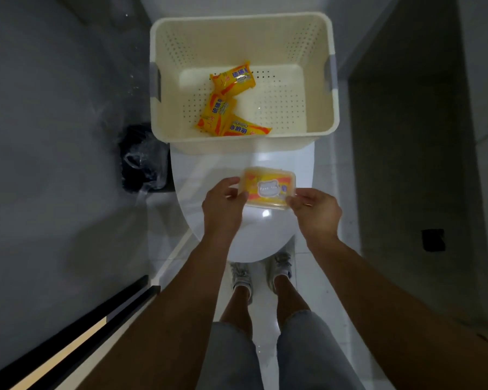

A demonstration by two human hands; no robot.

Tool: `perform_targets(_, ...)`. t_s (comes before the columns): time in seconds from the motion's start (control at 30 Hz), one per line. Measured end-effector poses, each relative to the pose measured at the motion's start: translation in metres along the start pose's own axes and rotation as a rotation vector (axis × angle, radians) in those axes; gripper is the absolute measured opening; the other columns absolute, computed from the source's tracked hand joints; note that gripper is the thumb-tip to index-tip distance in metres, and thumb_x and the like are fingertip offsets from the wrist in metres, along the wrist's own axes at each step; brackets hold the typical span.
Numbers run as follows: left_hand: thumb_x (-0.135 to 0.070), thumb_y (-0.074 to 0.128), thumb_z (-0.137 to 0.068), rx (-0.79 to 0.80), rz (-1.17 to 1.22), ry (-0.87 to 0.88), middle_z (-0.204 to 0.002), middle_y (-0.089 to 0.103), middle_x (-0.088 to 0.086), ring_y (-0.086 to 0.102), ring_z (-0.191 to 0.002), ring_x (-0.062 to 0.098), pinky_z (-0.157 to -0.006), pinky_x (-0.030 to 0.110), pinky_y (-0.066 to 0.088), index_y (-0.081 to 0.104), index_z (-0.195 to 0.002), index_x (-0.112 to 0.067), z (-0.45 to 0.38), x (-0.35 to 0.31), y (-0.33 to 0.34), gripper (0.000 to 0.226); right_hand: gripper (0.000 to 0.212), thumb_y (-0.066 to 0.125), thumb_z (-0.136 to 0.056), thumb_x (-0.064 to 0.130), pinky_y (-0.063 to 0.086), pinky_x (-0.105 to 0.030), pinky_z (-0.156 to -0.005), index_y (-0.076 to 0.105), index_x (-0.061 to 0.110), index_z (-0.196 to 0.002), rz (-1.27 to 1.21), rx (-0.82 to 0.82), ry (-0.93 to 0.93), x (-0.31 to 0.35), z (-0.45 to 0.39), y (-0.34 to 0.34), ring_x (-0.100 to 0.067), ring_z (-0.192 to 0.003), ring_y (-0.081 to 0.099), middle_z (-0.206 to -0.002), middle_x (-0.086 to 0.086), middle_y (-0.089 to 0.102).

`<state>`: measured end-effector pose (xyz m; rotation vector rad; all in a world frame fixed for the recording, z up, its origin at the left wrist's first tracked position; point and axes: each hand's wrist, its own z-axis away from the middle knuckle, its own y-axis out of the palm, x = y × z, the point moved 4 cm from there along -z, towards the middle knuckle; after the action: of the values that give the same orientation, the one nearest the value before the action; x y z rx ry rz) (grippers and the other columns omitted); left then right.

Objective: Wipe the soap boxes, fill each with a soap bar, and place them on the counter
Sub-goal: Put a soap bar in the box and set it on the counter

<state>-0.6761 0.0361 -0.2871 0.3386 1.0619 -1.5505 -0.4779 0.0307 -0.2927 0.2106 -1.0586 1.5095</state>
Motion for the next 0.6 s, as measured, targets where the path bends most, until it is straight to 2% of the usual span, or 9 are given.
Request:
perform_targets(0.07, -0.018, 0.076, -0.085, 0.019, 0.118, -0.035, -0.105, 0.071, 0.004, 0.068, -0.091, 0.015, -0.089, 0.041, 0.057, 0.069, -0.114, -0.024, 0.01, -0.014, -0.007, 0.031, 0.028, 0.086, -0.078, 0.02, 0.058, -0.043, -0.093, 0.076, 0.013, -0.104, -0.069, -0.014, 0.003, 0.014, 0.011, -0.012, -0.017, -0.085, 0.072, -0.092, 0.004, 0.074)
perform_targets(0.13, -0.016, 0.078, -0.082, 0.036, 0.223, -0.038, -0.102, 0.071, 0.006, 0.07, -0.093, 0.022, -0.089, 0.05, 0.057, 0.07, -0.113, -0.024, 0.021, -0.034, -0.017, 0.033, 0.026, 0.085, -0.078, 0.015, 0.058, -0.046, -0.093, 0.077, 0.011, -0.103, -0.196, -0.011, 0.003, 0.032, 0.022, -0.027, -0.026, -0.09, 0.073, -0.092, -0.004, 0.076)
perform_targets(0.27, -0.028, 0.078, -0.074, 0.067, 0.293, 0.061, -0.098, 0.073, 0.002, 0.071, -0.091, 0.018, -0.087, 0.049, 0.059, 0.071, -0.112, -0.03, 0.041, -0.09, -0.039, 0.039, 0.029, 0.079, -0.082, 0.004, 0.06, -0.047, -0.089, 0.073, 0.007, -0.11, -0.398, 0.036, -0.057, 0.081, 0.049, -0.064, -0.037, -0.095, 0.071, -0.096, -0.02, 0.071)
perform_targets(0.33, -0.024, 0.079, -0.077, 0.088, 0.322, 0.123, -0.1, 0.073, 0.003, 0.071, -0.093, 0.02, -0.088, 0.051, 0.057, 0.071, -0.113, -0.031, 0.05, -0.124, -0.049, 0.038, 0.031, 0.074, -0.086, 0.0, 0.06, -0.045, -0.088, 0.068, 0.003, -0.116, -0.482, 0.068, -0.108, 0.111, 0.063, -0.084, -0.04, -0.099, 0.069, -0.1, -0.024, 0.065)
perform_targets(0.43, -0.018, 0.079, -0.075, 0.111, 0.341, 0.223, -0.095, 0.071, 0.002, 0.069, -0.088, 0.021, -0.087, 0.05, 0.058, 0.073, -0.105, -0.035, 0.066, -0.177, -0.064, 0.034, 0.033, 0.069, -0.089, -0.001, 0.06, -0.044, -0.09, 0.065, 0.001, -0.122, -0.556, 0.095, -0.191, 0.153, 0.083, -0.114, -0.036, -0.104, 0.07, -0.111, -0.023, 0.069)
perform_targets(0.53, -0.031, 0.074, -0.067, 0.12, 0.348, 0.294, -0.086, 0.07, -0.003, 0.069, -0.077, 0.02, -0.075, 0.039, 0.061, 0.075, -0.099, -0.038, 0.085, -0.226, -0.078, 0.033, 0.029, 0.068, -0.09, 0.001, 0.062, -0.036, -0.082, 0.068, 0.004, -0.119, -0.631, 0.097, -0.279, 0.188, 0.1, -0.142, -0.026, -0.095, 0.074, -0.101, -0.01, 0.077)
perform_targets(0.6, -0.03, 0.075, -0.07, 0.14, 0.377, 0.334, -0.089, 0.071, -0.003, 0.07, -0.075, 0.019, -0.065, 0.029, 0.059, 0.075, -0.098, -0.037, 0.098, -0.253, -0.087, 0.03, 0.028, 0.07, -0.089, 0.004, 0.061, -0.033, -0.079, 0.07, 0.006, -0.117, -0.668, 0.086, -0.328, 0.207, 0.111, -0.159, -0.022, -0.092, 0.075, -0.097, -0.006, 0.078)
